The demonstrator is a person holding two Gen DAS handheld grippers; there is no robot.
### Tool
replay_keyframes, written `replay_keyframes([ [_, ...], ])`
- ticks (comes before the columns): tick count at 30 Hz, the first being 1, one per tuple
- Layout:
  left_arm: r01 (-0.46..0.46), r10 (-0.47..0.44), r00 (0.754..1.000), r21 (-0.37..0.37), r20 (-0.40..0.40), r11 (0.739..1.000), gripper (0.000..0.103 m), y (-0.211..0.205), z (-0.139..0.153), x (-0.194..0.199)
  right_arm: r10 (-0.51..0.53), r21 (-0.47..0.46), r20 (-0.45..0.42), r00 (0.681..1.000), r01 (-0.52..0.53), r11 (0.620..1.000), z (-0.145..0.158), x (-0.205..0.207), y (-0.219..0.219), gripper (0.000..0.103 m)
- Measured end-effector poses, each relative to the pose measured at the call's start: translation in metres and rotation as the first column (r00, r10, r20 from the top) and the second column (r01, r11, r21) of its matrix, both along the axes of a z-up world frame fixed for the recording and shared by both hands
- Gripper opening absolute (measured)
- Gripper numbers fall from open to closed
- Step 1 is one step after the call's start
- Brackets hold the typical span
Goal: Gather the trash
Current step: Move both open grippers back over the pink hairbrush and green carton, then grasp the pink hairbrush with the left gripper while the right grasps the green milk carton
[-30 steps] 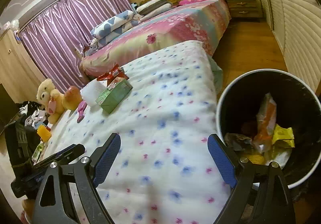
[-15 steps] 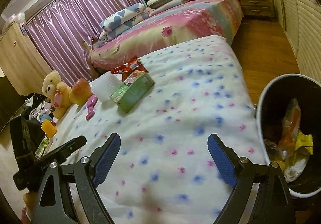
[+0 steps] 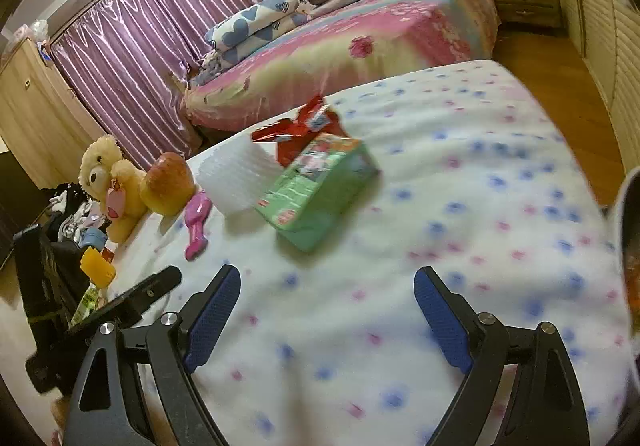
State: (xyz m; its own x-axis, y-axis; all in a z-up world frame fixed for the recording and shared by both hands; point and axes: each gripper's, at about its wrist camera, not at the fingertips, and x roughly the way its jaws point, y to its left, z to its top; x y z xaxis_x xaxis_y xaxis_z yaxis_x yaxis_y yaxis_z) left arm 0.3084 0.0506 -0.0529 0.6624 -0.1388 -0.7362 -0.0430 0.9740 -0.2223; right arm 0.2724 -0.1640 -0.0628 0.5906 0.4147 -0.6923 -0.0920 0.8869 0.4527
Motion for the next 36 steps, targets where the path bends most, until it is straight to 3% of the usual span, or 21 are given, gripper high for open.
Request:
replay_keyframes([
  [19, 0.025, -0.024, 0.999, 0.054, -0.027, 0.998, 0.055, 0.01, -0.018, 0.055, -0.018, -0.124, -0.008, 1.0, 0.017, 0.992, -0.01, 0.056, 0.046, 0.087],
  [21, 0.028, -0.026, 0.999, 0.063, -0.026, 0.998, 0.055, 0.011, -0.019, 0.054, -0.023, -0.154, -0.007, 1.0, 0.021, 0.988, -0.01, 0.058, 0.046, 0.075],
  [27, 0.03, -0.028, 0.999, 0.094, -0.026, 0.995, 0.056, 0.02, -0.018, 0.043, 0.0, -0.17, -0.002, 1.0, -0.001, 0.985, -0.007, 0.049, 0.033, 0.056],
  [33, 0.025, -0.024, 1.0, 0.031, -0.018, 0.999, 0.061, 0.029, -0.015, 0.04, -0.007, -0.127, -0.018, 1.0, 0.005, 0.992, -0.002, 0.028, 0.012, 0.058],
  [36, 0.023, -0.022, 1.0, 0.035, -0.014, 0.999, 0.061, 0.022, -0.014, 0.048, -0.025, -0.134, 0.002, 1.0, 0.025, 0.991, 0.001, 0.03, 0.014, 0.063],
])
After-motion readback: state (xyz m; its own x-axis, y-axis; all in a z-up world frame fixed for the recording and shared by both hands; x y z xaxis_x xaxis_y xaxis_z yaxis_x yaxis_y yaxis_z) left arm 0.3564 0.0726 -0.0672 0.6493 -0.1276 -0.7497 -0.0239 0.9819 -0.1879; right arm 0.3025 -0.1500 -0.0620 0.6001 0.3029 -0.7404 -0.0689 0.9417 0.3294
